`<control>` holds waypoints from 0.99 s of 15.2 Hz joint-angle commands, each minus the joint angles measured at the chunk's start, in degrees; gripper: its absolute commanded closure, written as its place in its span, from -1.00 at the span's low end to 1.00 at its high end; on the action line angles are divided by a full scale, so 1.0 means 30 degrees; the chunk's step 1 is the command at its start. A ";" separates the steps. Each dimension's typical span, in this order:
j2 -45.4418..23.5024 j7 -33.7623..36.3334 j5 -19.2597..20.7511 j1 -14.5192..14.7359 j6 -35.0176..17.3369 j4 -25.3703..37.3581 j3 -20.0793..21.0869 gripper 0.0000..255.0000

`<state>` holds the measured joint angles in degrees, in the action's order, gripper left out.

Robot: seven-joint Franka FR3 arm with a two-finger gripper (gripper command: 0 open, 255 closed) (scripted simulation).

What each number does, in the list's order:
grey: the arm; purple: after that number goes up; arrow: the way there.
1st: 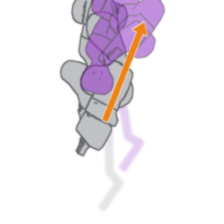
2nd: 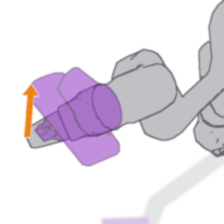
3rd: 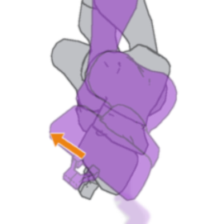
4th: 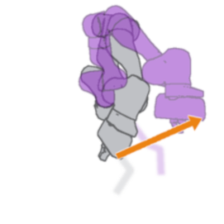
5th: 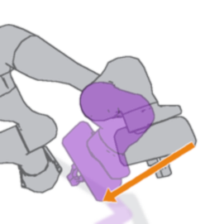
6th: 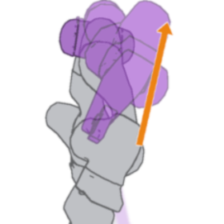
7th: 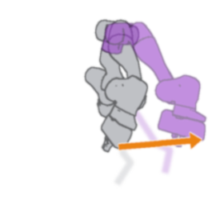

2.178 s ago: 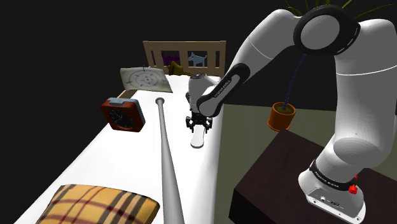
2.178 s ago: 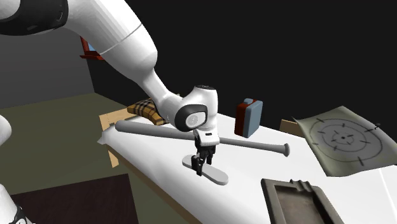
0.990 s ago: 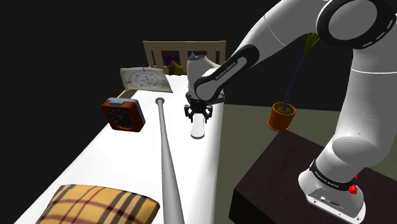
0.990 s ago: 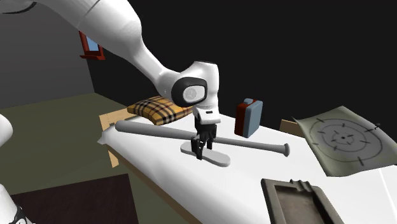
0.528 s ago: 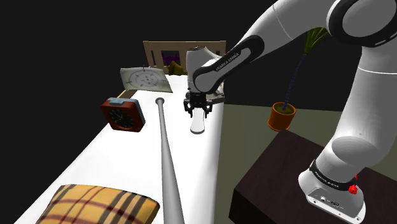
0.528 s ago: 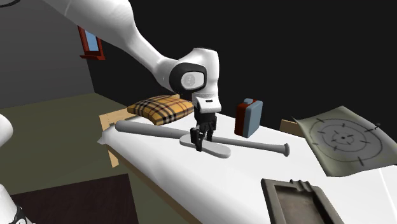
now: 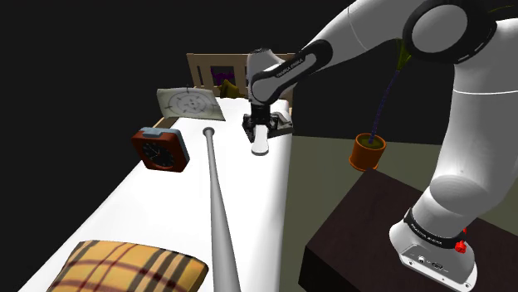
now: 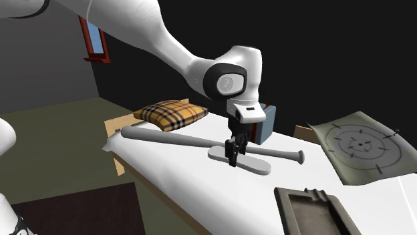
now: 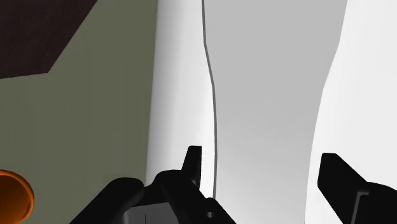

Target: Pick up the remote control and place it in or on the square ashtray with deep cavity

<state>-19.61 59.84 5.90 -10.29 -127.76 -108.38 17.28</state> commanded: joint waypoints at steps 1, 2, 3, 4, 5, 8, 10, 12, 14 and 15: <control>-0.0747 -0.0665 0.0109 -0.0355 0.0341 0.1076 -0.0276 1.00; -0.1147 -0.0974 0.0156 -0.0513 0.0585 0.1713 -0.0401 1.00; -0.1562 -0.1279 0.0203 -0.0666 0.0843 0.2379 -0.0520 1.00; -0.1993 -0.1580 0.0247 -0.0812 0.1114 0.3076 -0.0637 1.00; -0.2442 -0.1876 0.0291 -0.0952 0.1401 0.3807 -0.0749 1.00; -0.3906 -0.2745 0.0412 -0.1331 0.2368 0.6226 -0.1066 1.00; -0.5001 -0.3311 0.0487 -0.1545 0.3119 0.8069 -0.1261 1.00; -0.6222 -0.3872 0.0555 -0.1718 0.3984 1.0157 -0.1449 1.00; -0.7622 -0.4433 0.0621 -0.1844 0.5007 1.2586 -0.1630 1.00; -0.8418 -0.4717 0.0656 -0.1884 0.5602 1.3984 -0.1717 1.00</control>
<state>-42.42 46.85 7.78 -15.62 -112.76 -70.71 12.43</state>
